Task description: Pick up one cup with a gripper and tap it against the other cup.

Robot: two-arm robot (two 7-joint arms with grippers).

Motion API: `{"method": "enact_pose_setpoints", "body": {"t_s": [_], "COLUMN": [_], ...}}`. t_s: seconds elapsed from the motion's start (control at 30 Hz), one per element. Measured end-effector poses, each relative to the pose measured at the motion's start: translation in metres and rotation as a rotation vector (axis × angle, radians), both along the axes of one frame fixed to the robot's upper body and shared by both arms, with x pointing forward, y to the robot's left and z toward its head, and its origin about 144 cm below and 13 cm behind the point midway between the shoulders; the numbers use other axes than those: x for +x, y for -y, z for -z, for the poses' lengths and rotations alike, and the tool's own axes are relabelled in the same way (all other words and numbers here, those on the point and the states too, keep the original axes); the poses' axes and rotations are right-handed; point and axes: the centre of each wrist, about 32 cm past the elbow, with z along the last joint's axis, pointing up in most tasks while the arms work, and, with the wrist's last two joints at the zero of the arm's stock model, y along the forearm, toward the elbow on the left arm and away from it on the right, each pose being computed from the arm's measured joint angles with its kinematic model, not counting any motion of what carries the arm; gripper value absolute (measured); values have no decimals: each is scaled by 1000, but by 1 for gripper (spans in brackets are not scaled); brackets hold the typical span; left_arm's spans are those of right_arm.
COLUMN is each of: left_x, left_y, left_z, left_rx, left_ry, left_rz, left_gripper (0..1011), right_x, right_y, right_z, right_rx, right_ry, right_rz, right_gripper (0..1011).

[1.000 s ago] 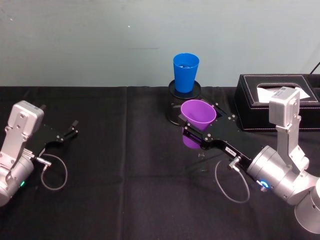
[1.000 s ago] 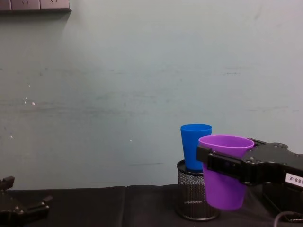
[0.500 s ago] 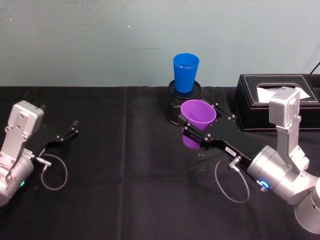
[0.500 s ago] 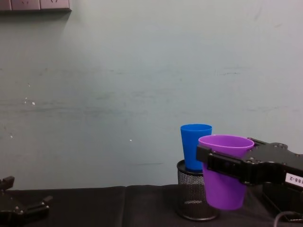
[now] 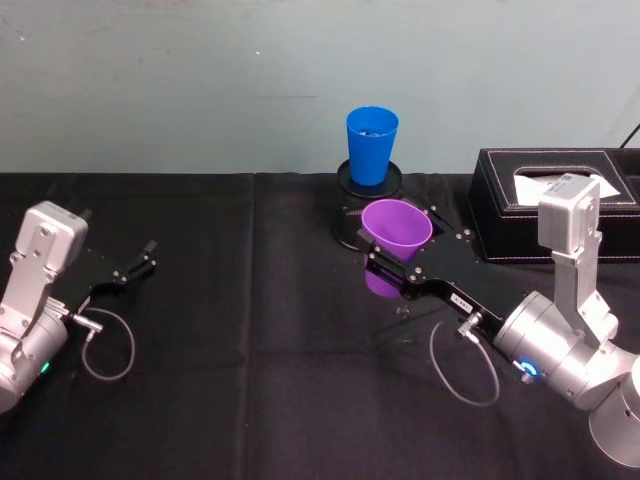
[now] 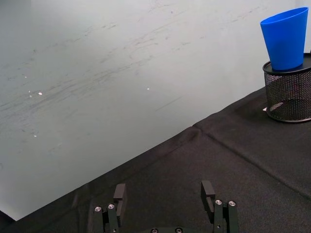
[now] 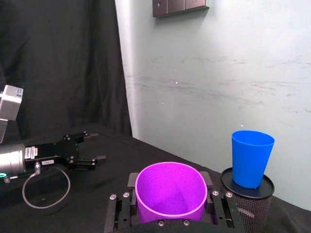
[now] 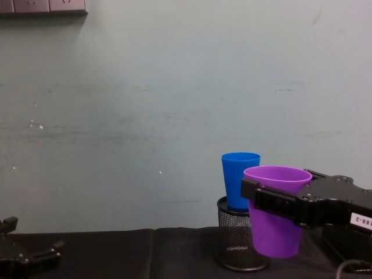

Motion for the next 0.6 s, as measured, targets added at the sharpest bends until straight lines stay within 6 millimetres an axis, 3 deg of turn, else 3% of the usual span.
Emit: {"method": "enact_pose_setpoints", "body": {"t_s": [0.6], "left_x": [0], "left_y": [0], "left_z": [0], "left_rx": [0], "left_ry": [0], "left_rz": [0], "left_gripper": [1000], "right_x": [0], "right_y": [0], "right_z": [0], "right_rx": [0], "right_ry": [0], "right_rz": [0], "right_gripper": [754]}}
